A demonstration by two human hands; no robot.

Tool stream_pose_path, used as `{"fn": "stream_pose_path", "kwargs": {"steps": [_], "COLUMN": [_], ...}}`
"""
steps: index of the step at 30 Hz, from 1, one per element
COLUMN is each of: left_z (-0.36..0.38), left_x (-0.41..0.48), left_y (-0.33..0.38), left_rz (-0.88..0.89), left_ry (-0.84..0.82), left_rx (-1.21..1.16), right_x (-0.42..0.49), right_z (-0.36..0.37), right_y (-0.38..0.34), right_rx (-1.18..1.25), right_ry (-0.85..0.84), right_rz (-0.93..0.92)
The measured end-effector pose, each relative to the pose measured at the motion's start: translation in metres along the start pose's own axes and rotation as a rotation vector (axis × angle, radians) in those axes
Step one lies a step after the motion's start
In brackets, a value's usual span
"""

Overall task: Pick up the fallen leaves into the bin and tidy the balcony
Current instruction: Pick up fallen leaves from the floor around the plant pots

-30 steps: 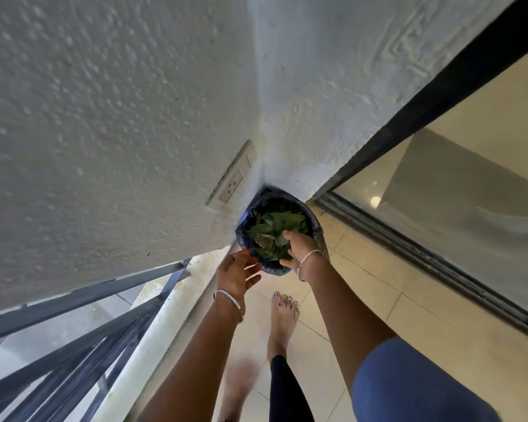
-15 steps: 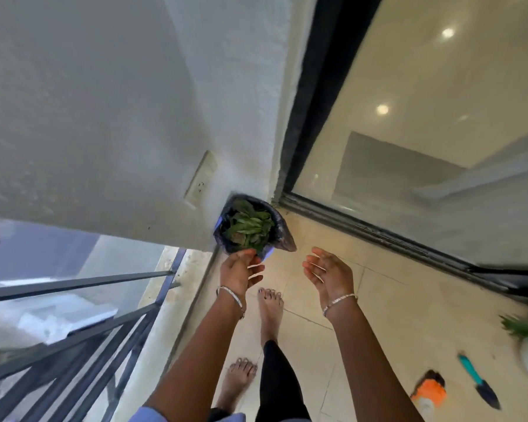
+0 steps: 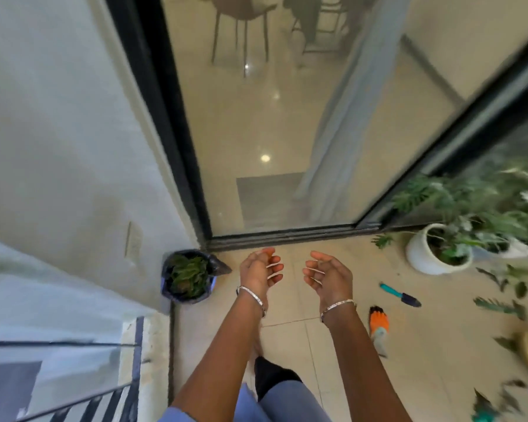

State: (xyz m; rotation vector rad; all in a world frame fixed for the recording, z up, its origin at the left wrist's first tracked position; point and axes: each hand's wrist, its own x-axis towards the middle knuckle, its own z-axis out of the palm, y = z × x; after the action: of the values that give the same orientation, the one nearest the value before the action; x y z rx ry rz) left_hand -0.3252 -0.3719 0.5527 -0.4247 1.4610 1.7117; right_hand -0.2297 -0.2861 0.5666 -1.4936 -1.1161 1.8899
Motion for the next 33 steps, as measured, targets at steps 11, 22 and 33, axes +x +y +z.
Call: {"fn": "stream_pose_path", "kwargs": {"steps": [11,22,33], "left_z": [0.154,0.301,0.429], "left_x": [-0.121,-0.223,-0.316], "left_y": [-0.059,-0.182,-0.319], "left_rz": [-0.038,-0.171,-0.257], "left_ry": [-0.429,-0.738,-0.934], "left_rx": [0.341,0.601,0.786], "right_x": [-0.068,-0.111,-0.136], "right_z": [-0.175,-0.385,-0.583], "right_y": [-0.084,-0.103,-0.106], "right_rx": [0.309,0.564,0.724], "right_ry": [0.359,0.770,1.011], "right_rz": [-0.181,-0.252,-0.289]}}
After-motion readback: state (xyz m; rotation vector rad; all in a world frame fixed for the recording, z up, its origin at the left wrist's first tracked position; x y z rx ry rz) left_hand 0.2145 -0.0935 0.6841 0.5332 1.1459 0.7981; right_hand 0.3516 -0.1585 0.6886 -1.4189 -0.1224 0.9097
